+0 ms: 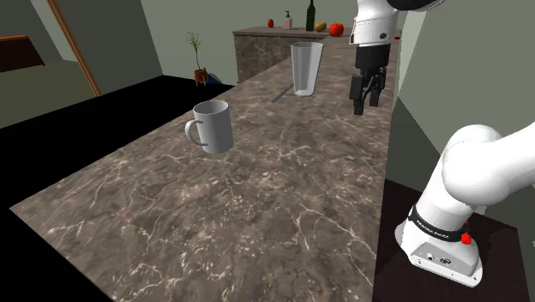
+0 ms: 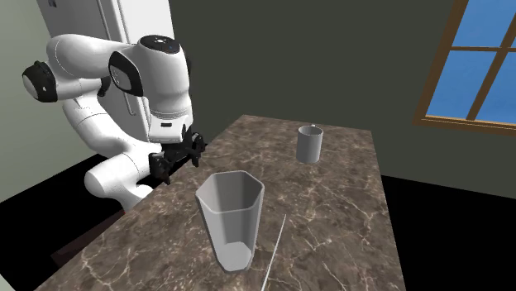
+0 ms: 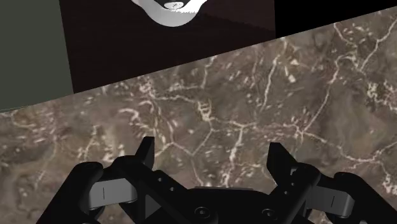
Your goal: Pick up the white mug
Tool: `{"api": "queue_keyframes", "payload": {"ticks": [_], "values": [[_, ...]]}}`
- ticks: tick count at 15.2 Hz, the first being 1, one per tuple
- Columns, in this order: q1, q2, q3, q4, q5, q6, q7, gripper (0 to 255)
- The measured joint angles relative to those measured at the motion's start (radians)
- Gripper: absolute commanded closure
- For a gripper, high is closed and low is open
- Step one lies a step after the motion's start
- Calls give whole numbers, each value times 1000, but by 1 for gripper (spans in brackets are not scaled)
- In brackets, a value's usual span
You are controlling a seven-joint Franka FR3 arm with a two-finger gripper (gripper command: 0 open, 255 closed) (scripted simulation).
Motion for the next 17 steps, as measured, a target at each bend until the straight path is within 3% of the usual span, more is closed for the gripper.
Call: {"api": "queue_keyframes", "payload": {"ticks": [7, 17], "values": [[31, 138, 87, 125, 68, 17, 103, 0], [67, 464, 236, 464, 126, 19, 313, 0]]}}
